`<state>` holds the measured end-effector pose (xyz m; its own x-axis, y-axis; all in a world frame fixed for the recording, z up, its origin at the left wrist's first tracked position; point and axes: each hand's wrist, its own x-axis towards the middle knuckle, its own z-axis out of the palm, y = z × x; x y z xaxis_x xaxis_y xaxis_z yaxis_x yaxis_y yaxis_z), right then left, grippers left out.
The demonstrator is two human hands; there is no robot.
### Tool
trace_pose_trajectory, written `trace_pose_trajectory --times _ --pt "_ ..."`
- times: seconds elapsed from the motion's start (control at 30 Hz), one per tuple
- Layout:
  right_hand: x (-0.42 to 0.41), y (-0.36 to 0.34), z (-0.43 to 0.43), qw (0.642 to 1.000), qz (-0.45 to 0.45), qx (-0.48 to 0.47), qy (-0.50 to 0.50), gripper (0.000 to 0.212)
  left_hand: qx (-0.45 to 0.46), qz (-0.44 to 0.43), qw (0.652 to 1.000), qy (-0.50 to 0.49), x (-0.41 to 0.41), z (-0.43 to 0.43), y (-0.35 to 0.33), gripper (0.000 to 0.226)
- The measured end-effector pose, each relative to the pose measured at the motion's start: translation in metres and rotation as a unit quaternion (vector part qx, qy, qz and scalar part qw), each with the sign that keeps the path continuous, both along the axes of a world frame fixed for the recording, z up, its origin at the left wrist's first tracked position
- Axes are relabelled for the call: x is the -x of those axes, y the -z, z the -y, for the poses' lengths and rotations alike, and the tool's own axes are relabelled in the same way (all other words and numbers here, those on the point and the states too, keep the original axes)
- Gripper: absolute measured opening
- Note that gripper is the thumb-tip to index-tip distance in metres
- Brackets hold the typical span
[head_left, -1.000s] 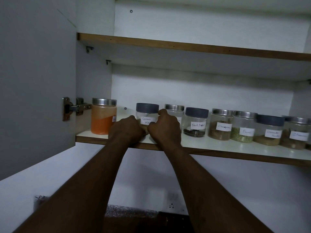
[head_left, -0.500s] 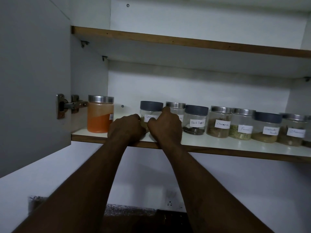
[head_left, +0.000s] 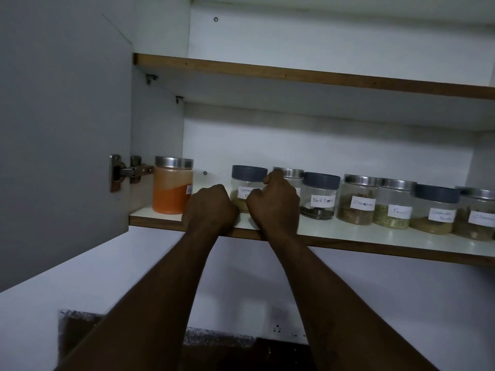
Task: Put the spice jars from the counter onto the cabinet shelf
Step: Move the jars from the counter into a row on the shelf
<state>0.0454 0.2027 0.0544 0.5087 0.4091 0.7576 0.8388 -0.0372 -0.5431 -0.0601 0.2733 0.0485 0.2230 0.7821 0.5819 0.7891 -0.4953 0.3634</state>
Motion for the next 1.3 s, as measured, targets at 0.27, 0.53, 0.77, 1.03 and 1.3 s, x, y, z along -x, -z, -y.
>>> trace_pose_trajectory --times 0.27,0.53,0.77,1.03,1.3 --pt "0.006 0.002 -0.013 0.958 0.143 0.211 -0.132 0.020 -0.166 0.233 0.957 -0.039 0.049 0.033 0.031 0.028" --pt "0.061 -0.005 -0.049 0.926 0.107 0.269 -0.241 0.086 -0.103 0.221 0.966 -0.085 0.071 0.029 0.025 0.072" --pt "0.055 -0.004 -0.050 0.966 -0.006 0.144 -0.213 0.077 0.104 0.069 0.992 -0.024 0.080 -0.009 -0.008 0.071" --pt "0.056 0.000 -0.046 0.987 0.021 0.115 -0.107 0.076 0.128 0.030 0.990 0.050 0.061 -0.037 -0.012 0.082" --pt "0.062 0.000 -0.039 0.991 0.031 0.103 -0.082 0.066 0.067 0.005 0.997 0.041 0.062 -0.038 -0.002 0.074"
